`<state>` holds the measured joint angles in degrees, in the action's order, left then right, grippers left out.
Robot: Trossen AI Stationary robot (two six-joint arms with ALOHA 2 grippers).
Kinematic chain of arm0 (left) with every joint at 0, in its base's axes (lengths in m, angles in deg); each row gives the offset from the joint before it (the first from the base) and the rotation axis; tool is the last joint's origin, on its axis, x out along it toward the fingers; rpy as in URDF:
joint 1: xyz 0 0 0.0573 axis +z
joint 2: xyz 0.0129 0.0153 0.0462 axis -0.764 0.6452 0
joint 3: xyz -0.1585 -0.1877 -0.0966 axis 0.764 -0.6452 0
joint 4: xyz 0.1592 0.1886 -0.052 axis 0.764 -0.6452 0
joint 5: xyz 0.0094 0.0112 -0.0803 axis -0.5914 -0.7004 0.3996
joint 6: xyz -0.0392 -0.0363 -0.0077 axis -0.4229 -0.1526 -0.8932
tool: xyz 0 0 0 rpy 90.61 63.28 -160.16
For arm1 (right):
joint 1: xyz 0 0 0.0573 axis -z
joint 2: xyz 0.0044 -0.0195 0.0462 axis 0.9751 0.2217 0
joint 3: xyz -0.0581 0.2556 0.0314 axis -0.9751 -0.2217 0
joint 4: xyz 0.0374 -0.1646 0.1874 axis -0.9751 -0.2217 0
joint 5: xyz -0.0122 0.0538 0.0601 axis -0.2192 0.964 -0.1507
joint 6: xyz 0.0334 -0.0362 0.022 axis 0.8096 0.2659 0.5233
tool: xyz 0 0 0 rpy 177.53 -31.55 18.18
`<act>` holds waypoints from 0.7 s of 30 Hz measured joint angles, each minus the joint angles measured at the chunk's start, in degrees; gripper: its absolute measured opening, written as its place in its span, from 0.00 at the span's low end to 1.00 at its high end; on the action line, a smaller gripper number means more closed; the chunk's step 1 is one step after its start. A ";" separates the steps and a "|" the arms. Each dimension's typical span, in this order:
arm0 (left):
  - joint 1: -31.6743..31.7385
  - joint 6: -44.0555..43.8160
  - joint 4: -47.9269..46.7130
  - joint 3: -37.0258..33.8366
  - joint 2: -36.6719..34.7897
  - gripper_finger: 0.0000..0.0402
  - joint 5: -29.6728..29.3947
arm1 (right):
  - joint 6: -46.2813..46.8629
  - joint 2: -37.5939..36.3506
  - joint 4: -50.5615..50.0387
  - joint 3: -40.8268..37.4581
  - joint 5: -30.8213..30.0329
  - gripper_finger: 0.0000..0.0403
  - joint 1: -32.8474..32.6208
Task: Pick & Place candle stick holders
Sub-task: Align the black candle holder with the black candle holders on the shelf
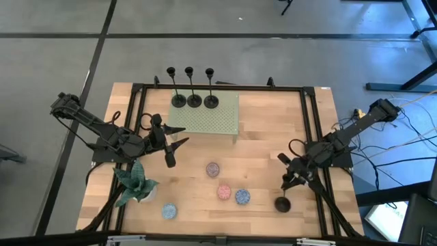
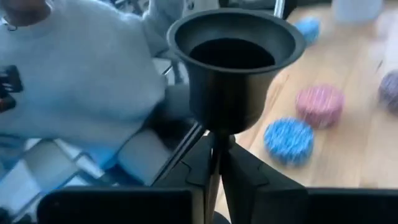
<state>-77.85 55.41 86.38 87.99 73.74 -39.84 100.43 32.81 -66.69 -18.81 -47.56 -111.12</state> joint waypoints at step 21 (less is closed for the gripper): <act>0.00 0.00 0.02 0.00 0.00 0.42 -0.01 | -26.60 5.49 -3.78 27.92 -52.32 0.04 6.27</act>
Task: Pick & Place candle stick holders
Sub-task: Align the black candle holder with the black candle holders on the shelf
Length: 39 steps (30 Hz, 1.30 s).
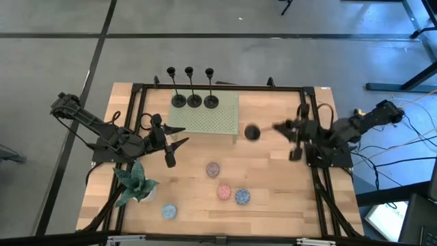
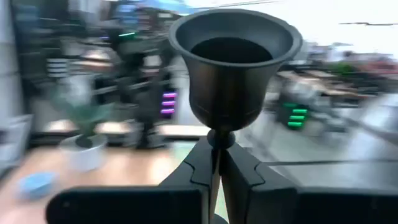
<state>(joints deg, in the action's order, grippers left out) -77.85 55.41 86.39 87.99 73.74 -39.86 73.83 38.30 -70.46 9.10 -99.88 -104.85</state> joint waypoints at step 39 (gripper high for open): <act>0.00 0.44 -0.30 0.00 0.00 0.42 0.06 | 5.10 38.34 -6.79 26.07 44.94 0.05 49.38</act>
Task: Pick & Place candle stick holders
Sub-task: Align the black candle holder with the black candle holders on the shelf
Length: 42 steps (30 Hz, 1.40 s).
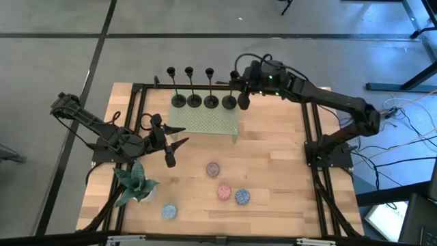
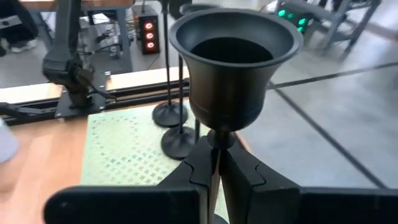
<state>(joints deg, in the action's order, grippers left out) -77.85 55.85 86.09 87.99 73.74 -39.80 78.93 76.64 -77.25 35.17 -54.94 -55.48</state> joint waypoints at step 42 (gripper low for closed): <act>0.00 -0.66 0.07 0.00 -0.02 0.42 -0.04 | -3.09 2.52 -1.52 0.04 5.08 0.13 2.86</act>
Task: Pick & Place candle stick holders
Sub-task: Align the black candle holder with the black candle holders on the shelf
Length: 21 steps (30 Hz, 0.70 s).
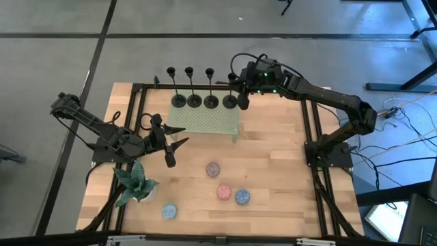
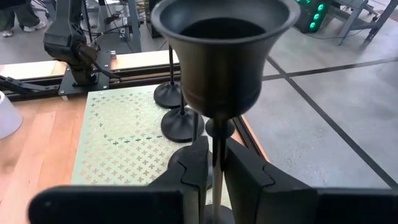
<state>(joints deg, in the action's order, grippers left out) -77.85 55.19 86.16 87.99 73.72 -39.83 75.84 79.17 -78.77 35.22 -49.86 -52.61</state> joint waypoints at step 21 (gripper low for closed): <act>0.00 0.00 -0.02 0.00 0.00 0.42 0.06 | -7.21 0.00 1.40 -0.02 -0.04 0.13 -0.01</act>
<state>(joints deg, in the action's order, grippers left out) -77.85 55.19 86.14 87.99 73.72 -39.77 68.64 79.17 -77.37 35.20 -49.90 -52.63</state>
